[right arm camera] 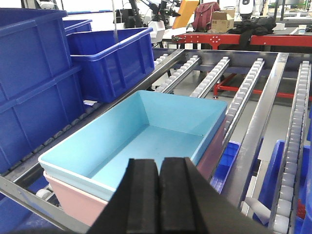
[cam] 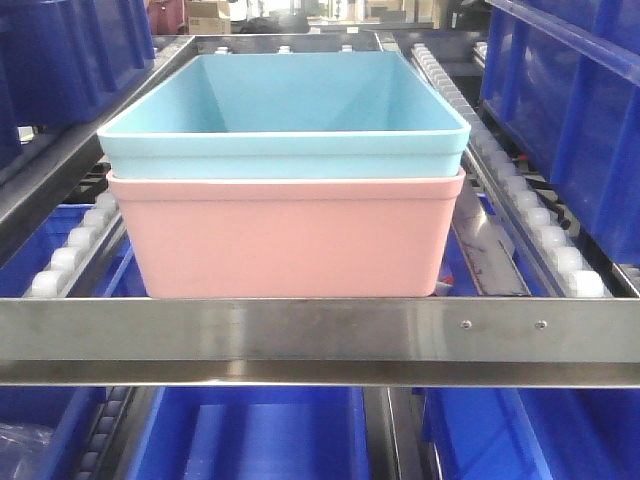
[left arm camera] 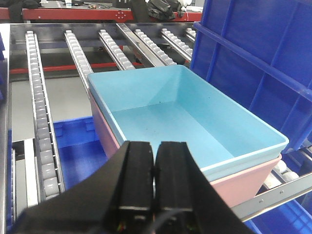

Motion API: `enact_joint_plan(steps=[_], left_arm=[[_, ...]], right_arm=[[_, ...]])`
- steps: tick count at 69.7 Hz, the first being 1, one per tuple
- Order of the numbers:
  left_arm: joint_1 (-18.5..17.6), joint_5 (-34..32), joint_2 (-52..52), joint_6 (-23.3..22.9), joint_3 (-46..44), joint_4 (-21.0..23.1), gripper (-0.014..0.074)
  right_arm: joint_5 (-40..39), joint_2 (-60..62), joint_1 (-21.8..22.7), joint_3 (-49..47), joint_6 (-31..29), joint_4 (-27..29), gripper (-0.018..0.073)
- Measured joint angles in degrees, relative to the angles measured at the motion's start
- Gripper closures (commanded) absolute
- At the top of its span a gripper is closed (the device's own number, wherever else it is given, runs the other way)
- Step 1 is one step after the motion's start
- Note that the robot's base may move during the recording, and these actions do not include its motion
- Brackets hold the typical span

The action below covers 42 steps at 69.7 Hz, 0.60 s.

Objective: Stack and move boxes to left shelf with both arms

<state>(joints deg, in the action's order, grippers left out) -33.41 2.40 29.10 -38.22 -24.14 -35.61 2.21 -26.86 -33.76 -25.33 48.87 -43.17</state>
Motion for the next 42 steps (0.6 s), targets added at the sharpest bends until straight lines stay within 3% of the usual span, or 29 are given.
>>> enact_joint_plan(steps=[25, 32, 37, 42], left_arm=[[0.00, 0.00, -0.02, 0.00, 0.00, -0.08, 0.0601], [0.00, 0.00, -0.02, 0.00, 0.00, -0.08, 0.0601], [0.00, 0.00, -0.02, 0.00, 0.00, -0.08, 0.0601], [0.00, 0.00, -0.02, 0.00, 0.00, -0.08, 0.0601]], right_arm=[[0.99, 0.14, 0.14, 0.00, -0.10, -0.05, 0.0503], [2.79, 1.19, 2.72, 1.49, -0.45, 0.62, 0.0503], [3.15, 2.95, 5.79, 3.20, -3.23, 3.96, 0.0503], [3.27, 5.37, 10.01, 5.81, -10.64, 11.88, 0.0503]])
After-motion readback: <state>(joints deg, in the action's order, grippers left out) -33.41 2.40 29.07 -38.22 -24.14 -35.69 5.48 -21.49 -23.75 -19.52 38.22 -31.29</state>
